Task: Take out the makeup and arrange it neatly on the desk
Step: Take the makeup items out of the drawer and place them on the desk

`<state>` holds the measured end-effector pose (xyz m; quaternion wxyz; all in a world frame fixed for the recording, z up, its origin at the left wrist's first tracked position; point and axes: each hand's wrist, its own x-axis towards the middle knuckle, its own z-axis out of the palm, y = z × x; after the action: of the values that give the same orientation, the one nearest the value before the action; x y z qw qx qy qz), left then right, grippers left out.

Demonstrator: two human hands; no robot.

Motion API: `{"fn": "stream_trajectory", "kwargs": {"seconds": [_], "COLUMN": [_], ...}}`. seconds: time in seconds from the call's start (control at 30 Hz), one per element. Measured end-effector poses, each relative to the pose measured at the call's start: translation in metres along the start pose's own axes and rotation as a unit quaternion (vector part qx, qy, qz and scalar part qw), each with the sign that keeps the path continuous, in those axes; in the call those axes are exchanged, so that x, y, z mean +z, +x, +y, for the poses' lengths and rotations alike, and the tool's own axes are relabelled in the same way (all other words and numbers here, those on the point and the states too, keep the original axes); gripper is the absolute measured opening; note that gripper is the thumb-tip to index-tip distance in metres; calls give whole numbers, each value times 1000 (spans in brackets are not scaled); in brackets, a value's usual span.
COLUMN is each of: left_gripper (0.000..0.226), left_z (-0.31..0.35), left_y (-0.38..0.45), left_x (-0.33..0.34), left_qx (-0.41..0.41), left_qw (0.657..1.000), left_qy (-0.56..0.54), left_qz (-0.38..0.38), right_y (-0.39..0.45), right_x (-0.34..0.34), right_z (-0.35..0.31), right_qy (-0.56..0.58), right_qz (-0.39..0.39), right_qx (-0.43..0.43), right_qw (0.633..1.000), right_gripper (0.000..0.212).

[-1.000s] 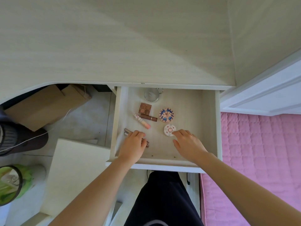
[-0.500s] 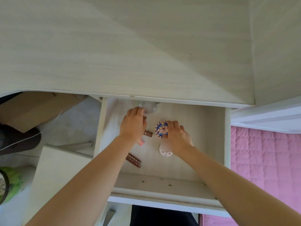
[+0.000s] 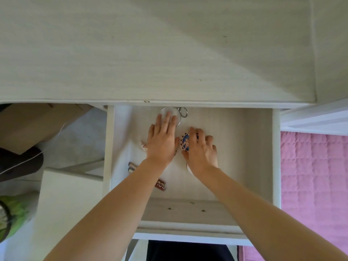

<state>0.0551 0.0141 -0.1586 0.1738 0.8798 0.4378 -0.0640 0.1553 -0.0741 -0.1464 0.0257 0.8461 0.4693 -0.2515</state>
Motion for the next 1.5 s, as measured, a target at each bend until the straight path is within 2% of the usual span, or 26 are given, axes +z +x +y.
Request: {"fn": "stream_trajectory", "kwargs": {"seconds": [0.2,0.37,0.6,0.73,0.9,1.0,1.1,1.27,1.5], "left_gripper": [44,74,81,72,62,59,60,63,51], "left_z": [-5,-12,-5,-2,3,7,14,20,27], "left_y": [21,37,29,22,6,-4,-13,-40,-75], "left_x": [-6,-8,-10,-9,-10,-19,-37,-77,-147], "left_qx": [0,-57,-88,-86,-76,-104,-152,-189,-200], "left_qw": [997,994,981,968,957,937,906,856,803], "left_qy": [-5,-68,-163,-220,-265,-319,-386,-474,-551], "left_qz": [77,68,61,85,93,95,89,75,111], "right_y": [1,0,-1,-4,-14,-23,-34,-58,-80], "right_x": [4,1,-5,-6,-11,-19,-33,-63,-126], "right_z": [-3,-4,-8,-5,3,4,4,0,-15], "right_qy": [4,15,51,106,185,236,290,381,433], "right_qz": [12,2,-18,-33,-15,3,24,42,88], "right_qx": [13,24,31,36,13,15,40,61,70], "right_qw": [1000,1000,998,993,982,972,956,921,894], "right_gripper": [78,79,70,67,38,31,32,29,35]}}
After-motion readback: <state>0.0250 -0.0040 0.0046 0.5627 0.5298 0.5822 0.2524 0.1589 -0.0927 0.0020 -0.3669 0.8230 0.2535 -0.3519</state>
